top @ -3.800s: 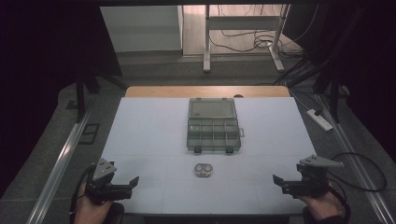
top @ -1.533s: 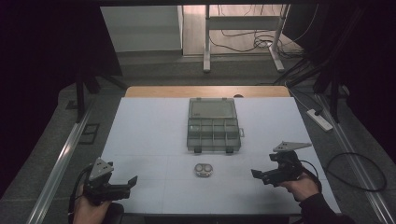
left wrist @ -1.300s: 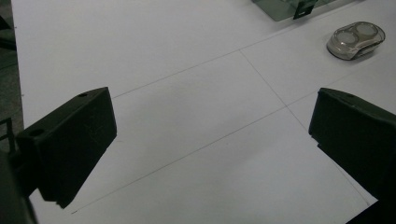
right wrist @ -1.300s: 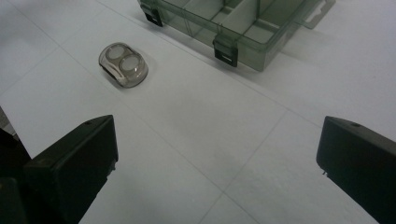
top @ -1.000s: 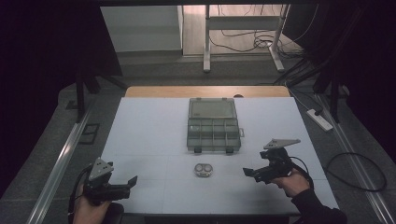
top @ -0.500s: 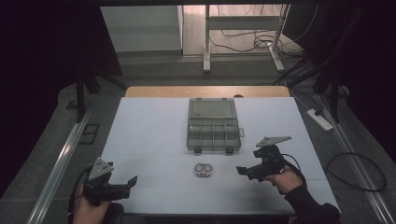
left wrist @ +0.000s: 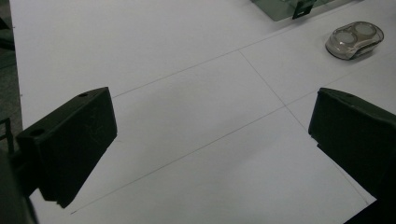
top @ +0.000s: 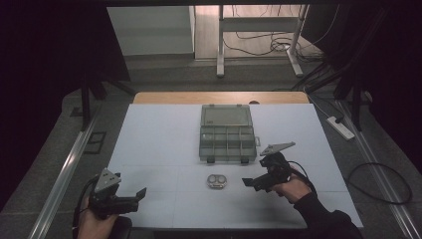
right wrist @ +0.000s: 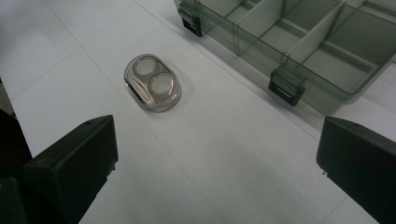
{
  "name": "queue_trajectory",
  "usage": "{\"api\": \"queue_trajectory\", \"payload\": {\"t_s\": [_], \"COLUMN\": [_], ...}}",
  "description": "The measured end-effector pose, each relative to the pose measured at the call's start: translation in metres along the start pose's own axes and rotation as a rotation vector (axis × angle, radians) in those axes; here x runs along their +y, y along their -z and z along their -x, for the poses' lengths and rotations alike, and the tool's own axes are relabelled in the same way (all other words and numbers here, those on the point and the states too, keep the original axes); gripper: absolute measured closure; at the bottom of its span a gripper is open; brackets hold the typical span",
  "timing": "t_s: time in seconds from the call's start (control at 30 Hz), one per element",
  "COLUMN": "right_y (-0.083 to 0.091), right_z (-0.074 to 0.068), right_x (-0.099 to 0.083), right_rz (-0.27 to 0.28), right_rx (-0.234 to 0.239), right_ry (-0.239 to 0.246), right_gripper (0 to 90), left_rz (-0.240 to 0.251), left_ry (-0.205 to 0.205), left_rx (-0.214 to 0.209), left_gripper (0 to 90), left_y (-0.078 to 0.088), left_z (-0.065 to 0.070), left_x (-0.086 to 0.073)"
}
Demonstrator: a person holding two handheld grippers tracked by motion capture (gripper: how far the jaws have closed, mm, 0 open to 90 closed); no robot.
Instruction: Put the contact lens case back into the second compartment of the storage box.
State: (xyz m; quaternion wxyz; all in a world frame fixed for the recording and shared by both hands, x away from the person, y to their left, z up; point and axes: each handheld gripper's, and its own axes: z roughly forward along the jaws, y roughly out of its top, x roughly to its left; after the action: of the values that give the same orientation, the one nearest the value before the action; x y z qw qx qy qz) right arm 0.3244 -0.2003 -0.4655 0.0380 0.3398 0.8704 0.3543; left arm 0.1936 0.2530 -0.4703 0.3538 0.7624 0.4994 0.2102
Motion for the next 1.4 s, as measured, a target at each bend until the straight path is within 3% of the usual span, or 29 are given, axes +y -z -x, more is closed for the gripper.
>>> {"api": "queue_trajectory", "payload": {"t_s": [0.6,1.4], "right_y": [-0.03,-0.078], "right_z": [-0.016,-0.038], "right_x": [0.02,0.043], "right_rz": [-0.108,-0.228], "right_rx": [-0.002,0.044], "right_ry": [0.042,0.144], "right_gripper": [0.0,0.0], "left_rz": [0.003,0.002], "left_ry": [0.004,0.005], "left_rx": [-0.005,-0.014], "left_gripper": [0.9,0.9], "left_y": [0.0,0.0], "left_z": [-0.001,-0.002], "left_x": [0.0,0.0]}}
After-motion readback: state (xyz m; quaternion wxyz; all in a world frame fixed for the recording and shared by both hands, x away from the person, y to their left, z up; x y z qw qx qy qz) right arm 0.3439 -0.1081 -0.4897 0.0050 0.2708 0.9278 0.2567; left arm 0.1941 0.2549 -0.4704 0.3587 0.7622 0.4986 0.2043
